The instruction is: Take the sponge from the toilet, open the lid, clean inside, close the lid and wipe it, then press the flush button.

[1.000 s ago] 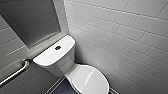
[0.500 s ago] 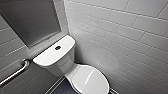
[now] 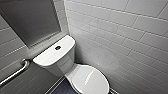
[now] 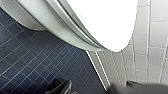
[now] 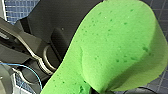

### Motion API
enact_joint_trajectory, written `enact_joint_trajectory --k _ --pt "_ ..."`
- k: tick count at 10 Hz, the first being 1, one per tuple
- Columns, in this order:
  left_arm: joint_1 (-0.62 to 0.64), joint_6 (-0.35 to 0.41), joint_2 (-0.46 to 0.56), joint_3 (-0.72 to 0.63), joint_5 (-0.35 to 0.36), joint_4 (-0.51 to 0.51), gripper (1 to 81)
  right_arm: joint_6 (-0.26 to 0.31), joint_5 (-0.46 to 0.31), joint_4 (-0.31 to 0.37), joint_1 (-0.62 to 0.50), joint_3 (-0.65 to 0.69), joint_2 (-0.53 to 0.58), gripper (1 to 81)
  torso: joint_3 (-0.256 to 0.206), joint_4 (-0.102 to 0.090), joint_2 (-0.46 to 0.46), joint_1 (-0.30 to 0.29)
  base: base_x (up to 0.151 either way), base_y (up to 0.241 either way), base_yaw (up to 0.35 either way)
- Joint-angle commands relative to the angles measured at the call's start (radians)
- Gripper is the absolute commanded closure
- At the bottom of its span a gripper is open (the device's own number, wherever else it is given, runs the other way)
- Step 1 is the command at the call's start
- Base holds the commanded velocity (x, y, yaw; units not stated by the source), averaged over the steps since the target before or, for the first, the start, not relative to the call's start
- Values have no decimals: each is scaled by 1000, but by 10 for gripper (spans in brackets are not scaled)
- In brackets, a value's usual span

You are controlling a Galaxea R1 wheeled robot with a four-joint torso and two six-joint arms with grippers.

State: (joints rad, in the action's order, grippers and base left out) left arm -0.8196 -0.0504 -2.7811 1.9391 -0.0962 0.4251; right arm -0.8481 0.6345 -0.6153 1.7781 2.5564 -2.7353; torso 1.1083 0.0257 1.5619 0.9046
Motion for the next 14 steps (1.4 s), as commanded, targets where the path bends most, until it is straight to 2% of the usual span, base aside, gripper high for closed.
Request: enact_joint_trajectory --k 1,2,3,4,7,10,14 --pt "107 -5 -19 -43 -34 41 10 -3 -50 -35 38 24 12 811 0 0 0 0 0 0 0" --pt "109 -5 -32 -35 -33 43 10 -3 -52 -35 36 27 7 811 26 0 0 0 0 0 0" --pt "109 -5 -34 -40 -31 43 10 0 -52 -35 33 28 3 811 95 0 0 0 0 0 0" --pt "111 -5 -36 -45 -31 43 10 3 -53 -35 30 28 -2 811 10 0 0 0 0 0 0" --pt "135 -5 -34 -57 -31 44 10 1 -62 -35 22 33 -6 811 49 0 0 0 0 0 0" --pt "138 -6 -43 -57 50 44 10 -2 -64 -35 19 56 -28 811 48 0 0 1 0 0 0" --pt "150 -12 -59 -45 69 46 10 -3 -79 -40 13 60 -45 811 48 0 0 1 0 0 0"
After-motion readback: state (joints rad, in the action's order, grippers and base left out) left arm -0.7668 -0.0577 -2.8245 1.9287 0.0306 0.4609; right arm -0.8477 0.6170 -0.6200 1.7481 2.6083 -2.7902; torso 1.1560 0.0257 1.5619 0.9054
